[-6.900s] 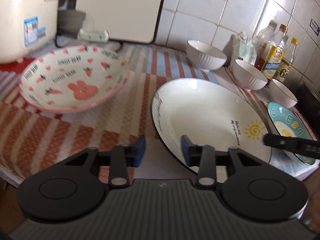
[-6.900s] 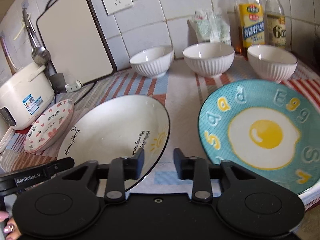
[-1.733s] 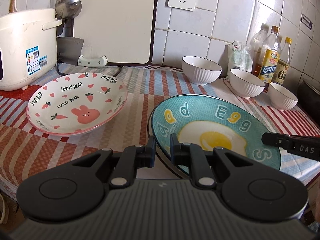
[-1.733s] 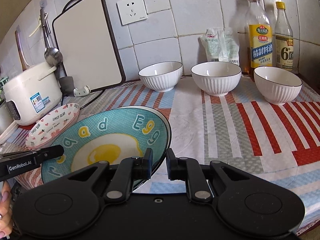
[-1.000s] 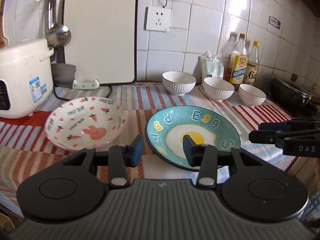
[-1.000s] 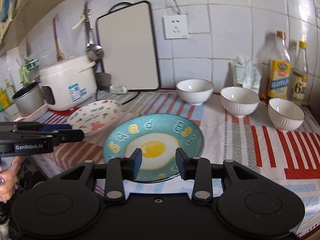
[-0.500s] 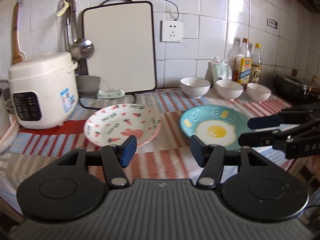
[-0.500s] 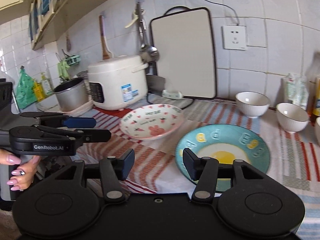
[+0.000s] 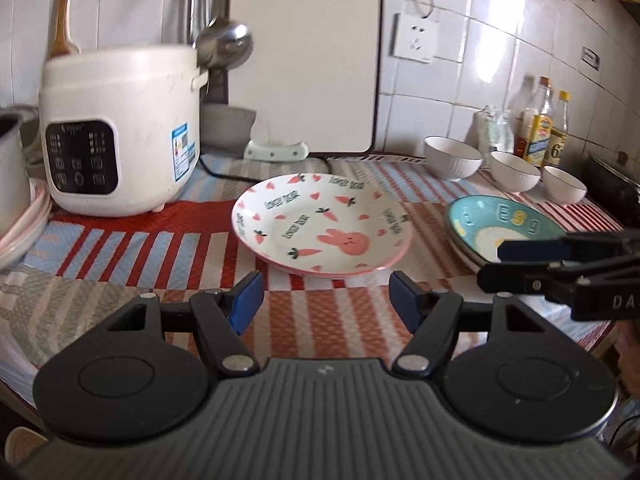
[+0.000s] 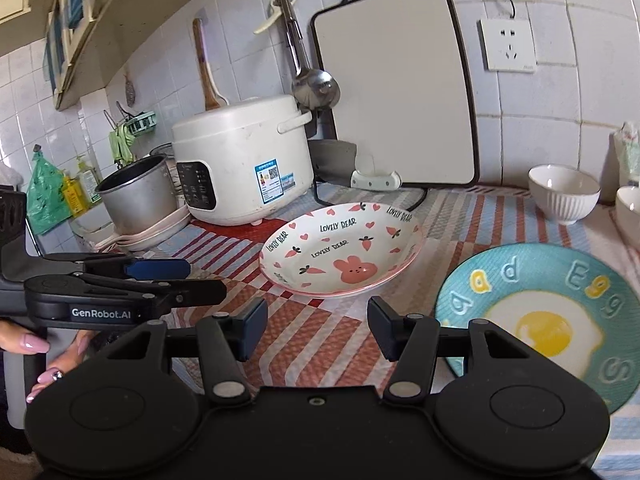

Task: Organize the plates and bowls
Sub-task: 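Move both grippers to the bunny bowl rim and close on it, then lift the bunny bowl with both grippers and lower it onto the egg plate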

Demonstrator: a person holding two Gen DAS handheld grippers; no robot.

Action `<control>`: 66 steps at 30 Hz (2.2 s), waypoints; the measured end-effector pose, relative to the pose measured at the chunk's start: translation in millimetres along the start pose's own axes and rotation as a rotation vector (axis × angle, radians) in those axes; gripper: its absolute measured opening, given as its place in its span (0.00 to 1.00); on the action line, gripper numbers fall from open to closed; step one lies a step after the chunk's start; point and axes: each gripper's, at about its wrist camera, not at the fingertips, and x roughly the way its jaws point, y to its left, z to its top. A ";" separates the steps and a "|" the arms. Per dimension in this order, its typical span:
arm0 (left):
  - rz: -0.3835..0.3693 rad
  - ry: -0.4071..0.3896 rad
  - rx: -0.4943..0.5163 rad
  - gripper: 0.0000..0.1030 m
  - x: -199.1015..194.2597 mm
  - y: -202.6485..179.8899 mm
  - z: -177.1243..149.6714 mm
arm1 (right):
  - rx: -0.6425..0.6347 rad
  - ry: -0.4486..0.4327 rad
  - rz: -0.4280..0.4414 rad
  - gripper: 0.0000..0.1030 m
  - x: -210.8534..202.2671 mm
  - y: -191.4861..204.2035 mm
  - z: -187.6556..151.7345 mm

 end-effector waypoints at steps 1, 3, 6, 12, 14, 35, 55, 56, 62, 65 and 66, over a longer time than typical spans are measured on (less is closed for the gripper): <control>0.001 0.006 -0.008 0.66 4.9 5.8 1.9 | 0.010 0.000 -0.002 0.59 6.0 0.4 0.2; 0.007 0.019 -0.018 0.66 14.6 16.4 6.7 | 0.033 0.001 -0.014 0.59 16.5 1.3 1.9; 0.009 0.032 -0.018 0.65 28.8 30.0 14.9 | 0.081 0.010 -0.010 0.59 32.2 -0.1 6.2; 0.025 0.056 0.005 0.62 57.8 45.6 26.9 | 0.148 0.003 -0.057 0.59 59.4 0.0 6.4; 0.029 0.057 0.014 0.60 67.1 48.8 28.6 | 0.184 0.004 -0.059 0.59 69.3 -1.8 4.9; 0.062 0.096 -0.176 0.15 136.2 82.3 37.2 | 0.331 -0.041 -0.165 0.62 123.9 -21.8 -2.8; 0.055 0.049 -0.320 0.16 139.0 77.2 20.2 | 0.283 -0.038 -0.278 0.33 140.0 -28.6 2.0; 0.066 0.034 -0.294 0.17 137.5 73.9 18.5 | 0.279 -0.035 -0.275 0.34 139.4 -28.7 2.4; 0.157 -0.081 -0.153 0.16 111.8 54.8 17.4 | 0.306 -0.025 -0.166 0.33 127.5 -34.8 2.2; 0.209 -0.083 -0.112 0.17 103.8 46.8 22.7 | 0.317 -0.014 -0.153 0.33 123.4 -29.9 4.3; 0.210 -0.091 -0.106 0.17 101.6 46.0 23.6 | 0.328 -0.011 -0.147 0.33 121.6 -29.8 4.6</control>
